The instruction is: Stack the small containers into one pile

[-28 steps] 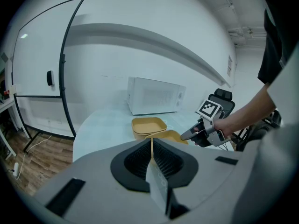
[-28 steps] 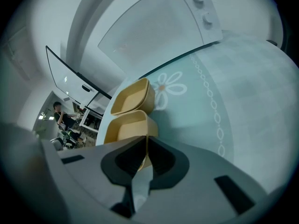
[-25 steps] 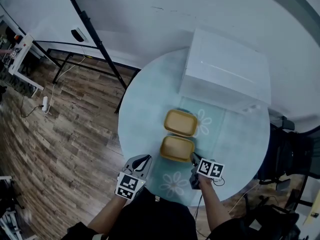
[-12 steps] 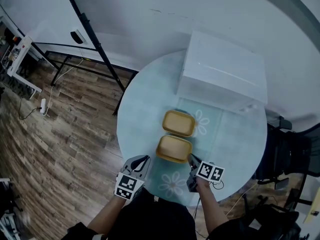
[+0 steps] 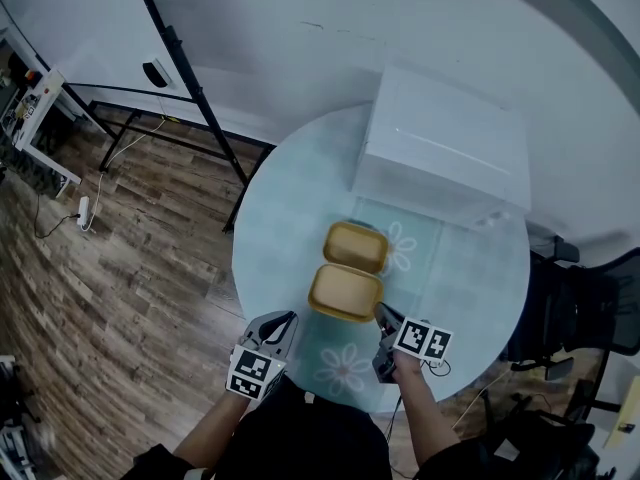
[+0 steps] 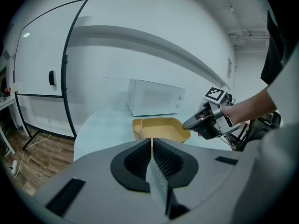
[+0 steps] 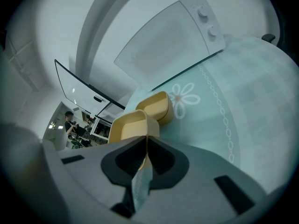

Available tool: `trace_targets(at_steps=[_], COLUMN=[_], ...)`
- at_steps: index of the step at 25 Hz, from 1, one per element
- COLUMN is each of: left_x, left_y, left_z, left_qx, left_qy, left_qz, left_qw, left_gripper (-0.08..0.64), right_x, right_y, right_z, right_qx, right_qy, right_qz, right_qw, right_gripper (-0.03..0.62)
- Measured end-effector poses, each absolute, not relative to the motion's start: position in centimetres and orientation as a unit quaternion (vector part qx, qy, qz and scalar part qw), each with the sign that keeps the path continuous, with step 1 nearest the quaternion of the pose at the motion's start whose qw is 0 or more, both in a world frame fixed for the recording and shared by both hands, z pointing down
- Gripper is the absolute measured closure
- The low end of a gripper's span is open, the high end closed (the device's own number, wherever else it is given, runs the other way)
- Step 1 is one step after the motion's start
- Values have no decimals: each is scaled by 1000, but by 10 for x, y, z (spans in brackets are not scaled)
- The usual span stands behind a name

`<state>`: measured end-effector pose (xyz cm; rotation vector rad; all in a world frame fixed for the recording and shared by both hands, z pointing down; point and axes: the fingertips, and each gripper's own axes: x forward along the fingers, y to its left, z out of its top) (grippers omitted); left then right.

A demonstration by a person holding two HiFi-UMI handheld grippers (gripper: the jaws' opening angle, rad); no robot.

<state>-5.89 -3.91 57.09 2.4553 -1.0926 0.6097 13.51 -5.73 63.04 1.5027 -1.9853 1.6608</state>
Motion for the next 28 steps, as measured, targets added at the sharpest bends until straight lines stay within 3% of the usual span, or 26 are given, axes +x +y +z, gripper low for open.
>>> trace_targets(at_steps=[28], left_x=[-70], left_y=[-47], left_z=[583], left_qx=[858], left_qy=[-411], left_qz=[225], left_qw=[210], left_gripper=[537], right_x=[156], right_y=[-145], right_z=[632], right_qx=[506], right_qy=[-648], right_qz=[565], right_qw=[72], right_gripper=[558])
